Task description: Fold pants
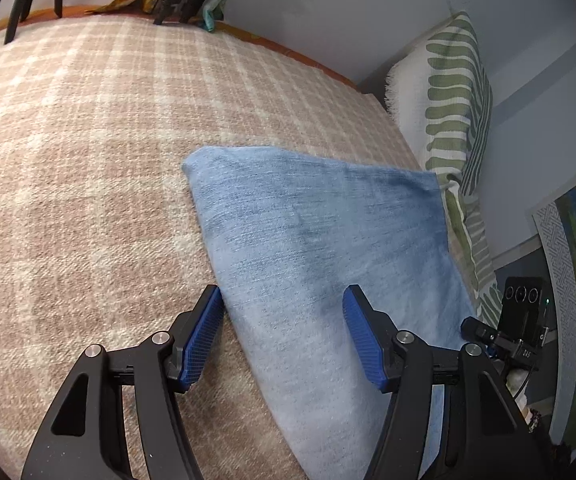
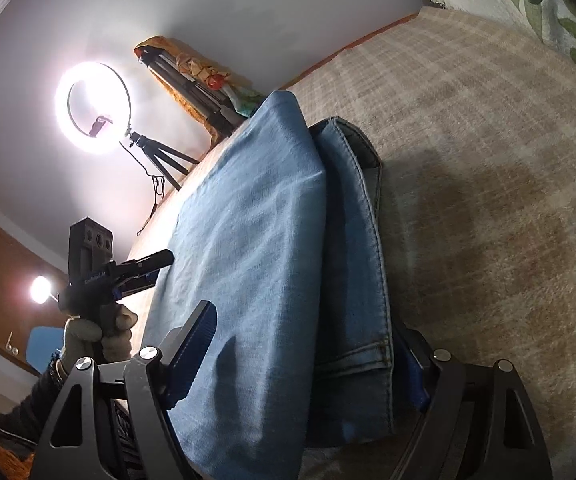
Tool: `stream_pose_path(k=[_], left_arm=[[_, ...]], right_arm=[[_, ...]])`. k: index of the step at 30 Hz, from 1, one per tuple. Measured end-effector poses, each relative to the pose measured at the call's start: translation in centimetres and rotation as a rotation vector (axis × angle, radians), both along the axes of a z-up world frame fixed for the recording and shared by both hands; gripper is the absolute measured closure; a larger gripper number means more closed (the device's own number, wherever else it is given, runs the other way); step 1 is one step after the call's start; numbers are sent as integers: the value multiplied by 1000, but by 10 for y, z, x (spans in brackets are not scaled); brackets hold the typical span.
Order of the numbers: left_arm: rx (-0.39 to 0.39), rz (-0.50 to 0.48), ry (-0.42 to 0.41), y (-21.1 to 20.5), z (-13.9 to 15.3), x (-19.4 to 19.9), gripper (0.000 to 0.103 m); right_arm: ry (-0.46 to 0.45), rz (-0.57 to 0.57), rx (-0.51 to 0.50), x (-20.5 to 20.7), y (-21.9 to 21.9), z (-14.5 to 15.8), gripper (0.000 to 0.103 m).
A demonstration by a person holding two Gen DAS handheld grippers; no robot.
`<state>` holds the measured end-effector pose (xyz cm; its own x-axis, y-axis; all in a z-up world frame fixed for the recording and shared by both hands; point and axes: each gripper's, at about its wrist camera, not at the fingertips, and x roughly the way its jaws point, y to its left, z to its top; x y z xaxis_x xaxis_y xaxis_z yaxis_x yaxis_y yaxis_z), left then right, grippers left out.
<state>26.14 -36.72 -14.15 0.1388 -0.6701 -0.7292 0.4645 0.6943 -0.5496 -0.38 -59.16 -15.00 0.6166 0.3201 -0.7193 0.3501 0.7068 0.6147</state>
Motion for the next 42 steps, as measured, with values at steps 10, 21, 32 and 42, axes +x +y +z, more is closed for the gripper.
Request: stream_pose_path(k=[10,21,32,42], left_arm=[[32,3,-97,-16,2,-7,43],[75,-14,-204,-21,4,-13,62],[103,-65,-297,-23,15,-19,81],[74,-84,-311,-22,30,-22,88]], right_arm=[[89,50,-198,24,29,3,21],[60,-32,-193,16,28,4,53],[116,-29,-379,25,47,22,72],[126,-1,-489,31,61,45,80]])
